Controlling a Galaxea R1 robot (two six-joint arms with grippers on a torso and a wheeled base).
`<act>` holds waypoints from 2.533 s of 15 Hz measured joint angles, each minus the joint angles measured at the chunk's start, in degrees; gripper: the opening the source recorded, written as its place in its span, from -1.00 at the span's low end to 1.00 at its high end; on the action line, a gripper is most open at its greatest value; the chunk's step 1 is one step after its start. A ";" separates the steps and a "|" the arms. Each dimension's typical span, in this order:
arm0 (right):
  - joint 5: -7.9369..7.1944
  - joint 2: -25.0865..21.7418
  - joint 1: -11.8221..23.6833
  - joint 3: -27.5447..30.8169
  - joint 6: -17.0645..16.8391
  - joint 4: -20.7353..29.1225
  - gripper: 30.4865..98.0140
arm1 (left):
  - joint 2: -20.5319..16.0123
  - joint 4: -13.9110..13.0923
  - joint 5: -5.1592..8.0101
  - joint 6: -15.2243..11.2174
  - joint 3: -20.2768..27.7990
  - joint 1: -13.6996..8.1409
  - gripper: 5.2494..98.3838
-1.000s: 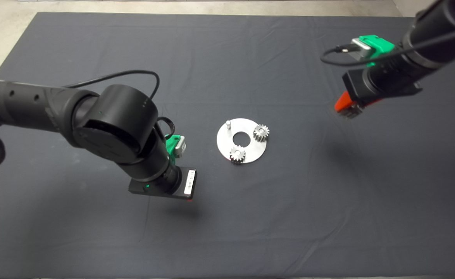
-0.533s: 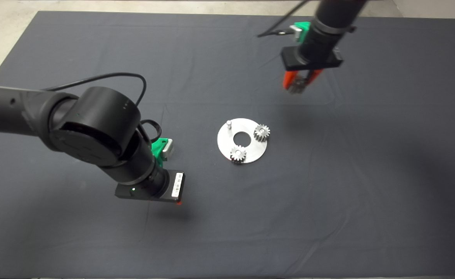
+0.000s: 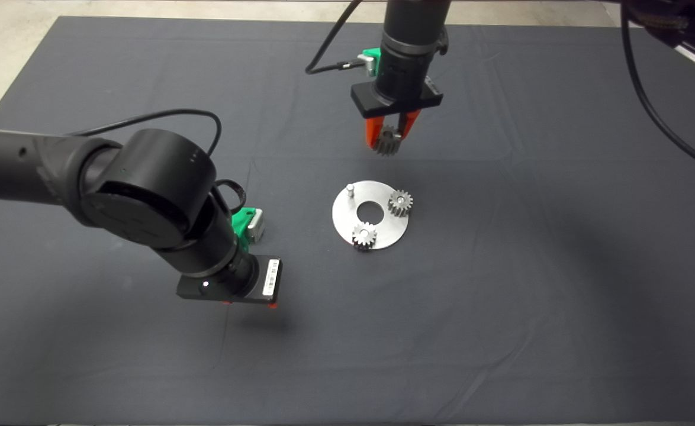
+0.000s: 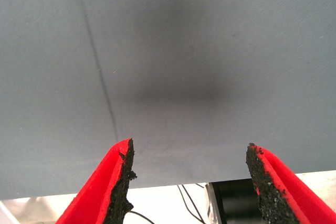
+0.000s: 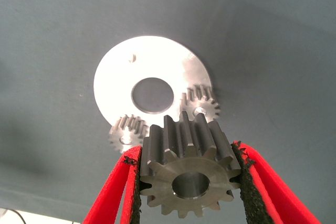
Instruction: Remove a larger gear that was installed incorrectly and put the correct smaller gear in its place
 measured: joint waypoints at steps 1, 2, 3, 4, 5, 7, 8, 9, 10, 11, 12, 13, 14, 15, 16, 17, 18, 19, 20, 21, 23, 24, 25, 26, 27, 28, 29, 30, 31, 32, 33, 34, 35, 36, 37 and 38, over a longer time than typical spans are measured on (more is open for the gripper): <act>0.17 0.35 -0.65 0.13 -0.02 0.00 -0.75 | -0.04 0.01 0.04 -0.02 0.00 0.00 0.04; 0.35 0.84 -1.81 0.26 -0.03 0.00 -0.75 | -0.13 0.03 0.04 0.00 0.00 0.00 0.04; 0.78 1.16 -3.19 0.33 -0.05 -0.05 -0.75 | -0.34 0.14 0.06 -0.01 0.00 0.00 0.04; 0.88 1.33 -4.75 0.39 -0.05 -0.16 -0.75 | -0.35 0.23 0.09 -0.02 0.00 -0.02 0.04; 0.80 1.32 -5.90 0.28 -0.05 -0.30 -0.75 | -0.32 0.25 0.04 -0.02 0.00 0.00 0.04; 0.50 1.29 -6.20 -1.22 -0.17 -0.68 -0.75 | -0.30 0.41 0.03 -0.02 0.00 -0.02 0.04; 0.50 1.29 -5.80 -1.87 -0.20 -0.99 -0.75 | -0.30 0.45 0.01 -0.02 -0.05 0.00 0.04; 0.55 1.29 -5.56 -2.12 -0.24 -1.39 -0.75 | -0.32 0.53 0.04 -0.02 -0.24 0.00 0.04; 0.57 1.32 -5.56 -2.17 -0.24 -1.63 -0.75 | -0.32 0.85 0.05 -0.02 -0.33 0.00 0.04; 0.61 1.34 -5.68 -2.15 -0.26 -1.85 -0.75 | -0.32 1.06 0.06 -0.02 -0.35 0.00 0.04; 0.61 1.43 -5.82 -2.15 -0.28 -2.45 -0.75 | -0.30 1.34 0.04 -0.02 -0.46 0.00 0.04; 1.14 1.45 -5.86 -2.15 -0.36 -3.28 -0.75 | -0.32 1.56 0.04 -0.02 -0.57 0.00 0.04; 2.45 1.45 -5.86 -2.15 -0.39 -3.86 -0.75 | -0.32 1.71 0.04 -0.02 -0.66 -0.01 0.04; 3.88 1.48 -5.90 -2.06 -0.39 -4.57 -0.75 | -0.35 1.91 0.04 -0.02 -0.69 0.00 0.04; 5.25 1.49 -6.17 -2.04 -0.39 -5.47 -0.75 | -0.38 2.18 0.04 -0.02 -0.69 0.00 0.04; 5.90 1.62 -6.77 -2.04 -0.39 -6.78 -0.75 | -0.80 2.55 -0.07 -0.02 -0.69 0.00 0.04; 5.96 1.62 -7.23 -1.99 -0.39 -7.59 -0.75 | -1.57 3.04 -0.10 -0.02 -0.69 -0.02 0.04; 6.72 1.60 -8.25 -1.95 -0.39 -9.32 -0.75 | -2.75 3.54 -0.10 -0.02 -0.69 0.00 0.04; 7.67 1.60 -9.00 -1.97 -0.39 -10.52 -0.75 | -4.17 4.12 -0.10 -0.02 -0.72 0.00 0.04; 8.18 1.60 -9.26 -1.95 -0.39 -10.65 -0.75 | -5.46 4.73 -0.02 -0.02 -0.80 0.00 0.04; 9.16 1.62 -9.39 -1.68 -0.37 -11.10 -0.75 | -8.00 5.80 -0.02 -0.02 -0.83 0.00 0.04; 9.37 1.61 -9.39 -1.45 -0.35 -11.47 -0.75 | -8.90 6.30 0.04 -0.02 -0.83 -0.01 0.04; 9.39 1.60 -9.39 -0.97 -0.30 -11.98 -0.75 | -9.32 6.70 0.06 -0.01 -0.83 0.00 0.04; 9.74 1.62 -9.39 -0.50 -0.20 -12.03 -0.75 | -9.42 6.86 0.04 -0.02 -0.83 0.00 0.04; 10.04 1.65 -9.39 -0.18 -0.20 -12.06 -0.75 | -9.42 6.94 0.01 0.00 -0.83 -0.02 0.04; 10.04 1.62 -9.39 0.19 -0.17 -12.18 -0.75 | -9.55 7.02 -0.02 0.00 -0.80 0.00 0.04; 10.06 1.62 -9.41 0.55 -0.17 -12.29 -0.75 | -9.82 7.16 -0.02 0.00 -0.80 -0.02 0.04; 10.14 1.65 -9.74 0.97 0.05 -13.31 -0.75 | -10.05 7.36 -0.02 0.00 -0.79 -0.01 0.04; 10.18 1.65 -10.07 1.08 0.72 -13.97 -0.75 | -10.06 7.38 0.01 0.00 -0.79 0.00 0.04; 10.23 1.65 -10.31 1.19 0.96 -14.53 -0.75 | -10.06 7.44 0.01 0.00 -0.79 0.00 0.04; 10.20 1.65 -10.45 1.19 1.01 -14.82 -0.76 | -10.09 7.75 0.00 0.00 -0.66 -0.02 0.04; 10.18 1.62 -10.51 1.19 1.10 -15.13 -0.76 | -10.13 7.88 -0.02 0.02 -0.39 0.00 0.04; 10.17 1.60 -10.64 1.35 1.16 -15.67 -0.76 | -10.22 8.01 -0.01 0.04 -0.09 -0.01 0.04; 10.18 1.62 -10.64 1.83 1.49 -16.27 -0.76 | -10.38 8.14 0.00 0.06 0.15 0.00 0.04; 10.23 1.67 -10.62 2.23 2.17 -16.62 -0.76 | -10.50 8.21 0.00 0.06 0.33 0.00 0.04; 10.18 1.65 -10.64 2.81 2.36 -17.13 -0.76 | -10.66 8.27 0.00 0.09 0.52 0.00 0.04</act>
